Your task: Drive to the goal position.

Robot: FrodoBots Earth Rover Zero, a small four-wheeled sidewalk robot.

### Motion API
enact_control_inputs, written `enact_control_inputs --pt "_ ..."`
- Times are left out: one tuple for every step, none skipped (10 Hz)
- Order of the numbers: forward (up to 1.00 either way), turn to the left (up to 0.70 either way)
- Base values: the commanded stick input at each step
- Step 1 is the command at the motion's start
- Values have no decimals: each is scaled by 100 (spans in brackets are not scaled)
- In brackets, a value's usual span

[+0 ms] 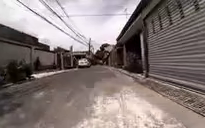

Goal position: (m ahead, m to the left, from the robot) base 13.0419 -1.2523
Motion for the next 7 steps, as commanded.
enact_control_inputs --pt "100 0" --pt "100 0" --pt "100 0" --pt "100 0" --pt "100 0" --pt "100 0" --pt "100 0"
